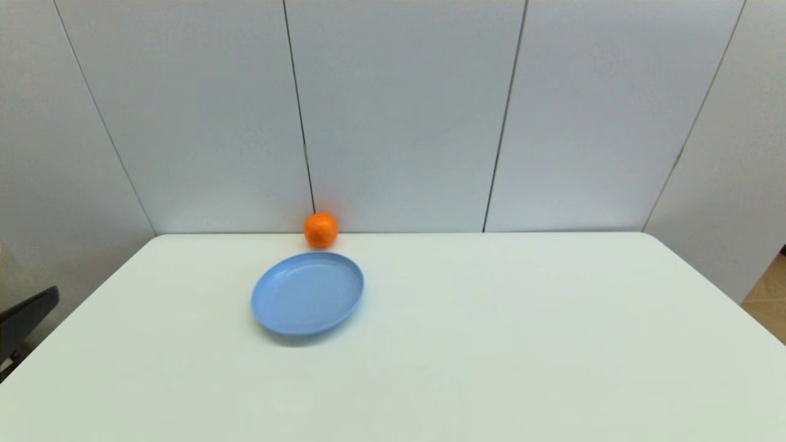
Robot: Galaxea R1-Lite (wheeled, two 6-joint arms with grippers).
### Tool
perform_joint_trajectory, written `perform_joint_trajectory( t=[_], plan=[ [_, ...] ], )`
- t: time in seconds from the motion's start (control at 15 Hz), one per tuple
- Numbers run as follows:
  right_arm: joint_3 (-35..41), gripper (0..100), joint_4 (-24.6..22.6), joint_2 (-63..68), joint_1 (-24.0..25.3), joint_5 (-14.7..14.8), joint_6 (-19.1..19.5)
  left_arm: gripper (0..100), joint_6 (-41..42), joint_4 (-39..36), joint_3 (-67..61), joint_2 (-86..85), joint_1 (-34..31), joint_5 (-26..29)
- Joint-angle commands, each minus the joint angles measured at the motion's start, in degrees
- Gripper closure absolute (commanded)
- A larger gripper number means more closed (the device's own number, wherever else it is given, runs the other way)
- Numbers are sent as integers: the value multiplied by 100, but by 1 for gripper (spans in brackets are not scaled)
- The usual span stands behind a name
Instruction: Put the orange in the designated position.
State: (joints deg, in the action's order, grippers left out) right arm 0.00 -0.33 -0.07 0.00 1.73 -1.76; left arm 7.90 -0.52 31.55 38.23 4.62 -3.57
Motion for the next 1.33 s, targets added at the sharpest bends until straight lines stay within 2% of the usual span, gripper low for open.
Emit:
perform_joint_trajectory(
  t=[0.07, 1.33],
  plan=[
    [0, 0, -2, -1, 0, 3, 0, 0, -403, 35, -378, -835, -409, 32],
    [0, 0, -2, -1, 0, 3, 0, 0, -333, 8, -2636, -3173, -480, 111]
  ],
)
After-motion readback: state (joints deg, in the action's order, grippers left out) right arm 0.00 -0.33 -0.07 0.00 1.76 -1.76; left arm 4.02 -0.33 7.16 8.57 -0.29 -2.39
